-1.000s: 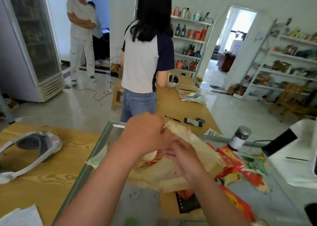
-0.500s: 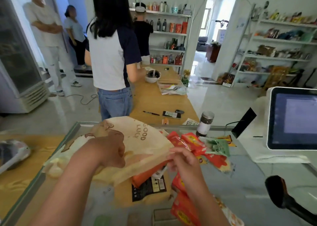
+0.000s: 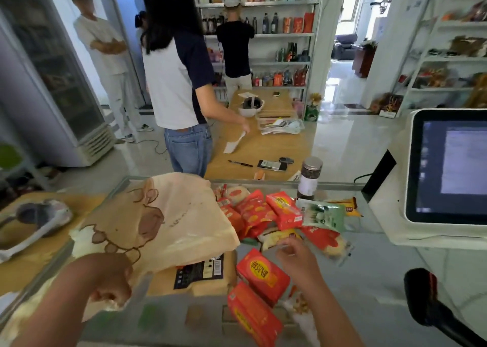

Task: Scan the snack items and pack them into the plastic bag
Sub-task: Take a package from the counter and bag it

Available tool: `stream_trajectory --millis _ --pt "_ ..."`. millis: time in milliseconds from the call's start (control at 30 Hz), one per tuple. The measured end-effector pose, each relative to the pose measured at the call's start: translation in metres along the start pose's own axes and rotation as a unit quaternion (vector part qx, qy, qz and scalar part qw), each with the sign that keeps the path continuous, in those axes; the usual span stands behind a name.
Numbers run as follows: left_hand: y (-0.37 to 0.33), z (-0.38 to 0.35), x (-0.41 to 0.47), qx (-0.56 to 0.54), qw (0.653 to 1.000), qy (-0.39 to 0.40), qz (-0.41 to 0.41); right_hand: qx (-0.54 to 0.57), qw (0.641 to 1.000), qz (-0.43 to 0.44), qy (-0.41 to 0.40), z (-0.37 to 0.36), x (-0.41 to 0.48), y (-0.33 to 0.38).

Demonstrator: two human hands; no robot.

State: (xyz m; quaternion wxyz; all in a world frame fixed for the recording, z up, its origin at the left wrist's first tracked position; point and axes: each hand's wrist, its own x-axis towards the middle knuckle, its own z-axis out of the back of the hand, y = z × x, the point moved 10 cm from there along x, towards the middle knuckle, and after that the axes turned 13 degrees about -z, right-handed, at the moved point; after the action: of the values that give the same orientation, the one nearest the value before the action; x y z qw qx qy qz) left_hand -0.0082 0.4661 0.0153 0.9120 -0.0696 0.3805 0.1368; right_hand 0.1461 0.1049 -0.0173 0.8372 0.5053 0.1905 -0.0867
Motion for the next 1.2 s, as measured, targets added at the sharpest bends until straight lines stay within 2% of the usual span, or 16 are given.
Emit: stream_trajectory --millis 200,367,467,567,700,800,867,1033,1067,1100,1167,1200 --pt "-0.01 0.007 0.005 -0.064 0.997 -0.012 -0.038 0.037 0.999 0.018 -0.031 -0.019 0.019 0.036" --pt "-0.022 0.032 0.008 -0.084 0.992 -0.027 -0.088 0.124 0.985 -0.067 -0.104 -0.018 0.053 0.027" --pt "-0.039 0.054 0.007 -0.086 0.984 -0.055 -0.149 0.137 0.979 -0.102 -0.111 -0.027 0.08 0.014" --pt "-0.067 0.073 0.007 -0.094 0.968 -0.098 -0.21 0.111 0.976 -0.084 -0.165 -0.021 0.07 0.032" --pt "-0.116 0.087 0.003 -0.125 0.926 -0.154 -0.323 0.073 0.971 -0.086 -0.21 -0.013 0.055 0.048" --pt "-0.147 0.087 0.005 -0.293 0.85 -0.15 -0.412 0.059 0.964 -0.063 -0.253 0.003 0.034 0.059" --pt "-0.167 0.088 0.006 -0.413 0.795 -0.14 -0.422 0.025 0.951 -0.005 -0.307 0.02 0.006 0.077" --pt "-0.224 0.081 0.015 -0.569 0.735 -0.066 -0.363 -0.012 0.875 0.2 -0.44 0.047 -0.09 0.134" --pt "-0.235 0.08 0.014 -0.614 0.703 -0.04 -0.356 -0.038 0.855 0.242 -0.456 0.046 -0.106 0.143" --pt "-0.247 0.08 0.012 -0.667 0.654 -0.008 -0.356 -0.082 0.836 0.277 -0.466 0.041 -0.118 0.15" --pt "-0.268 0.081 0.007 -0.762 0.536 0.059 -0.36 -0.185 0.788 0.345 -0.475 0.024 -0.136 0.157" --pt "-0.276 0.081 0.006 -0.793 0.487 0.089 -0.354 -0.219 0.767 0.378 -0.47 0.015 -0.142 0.157"
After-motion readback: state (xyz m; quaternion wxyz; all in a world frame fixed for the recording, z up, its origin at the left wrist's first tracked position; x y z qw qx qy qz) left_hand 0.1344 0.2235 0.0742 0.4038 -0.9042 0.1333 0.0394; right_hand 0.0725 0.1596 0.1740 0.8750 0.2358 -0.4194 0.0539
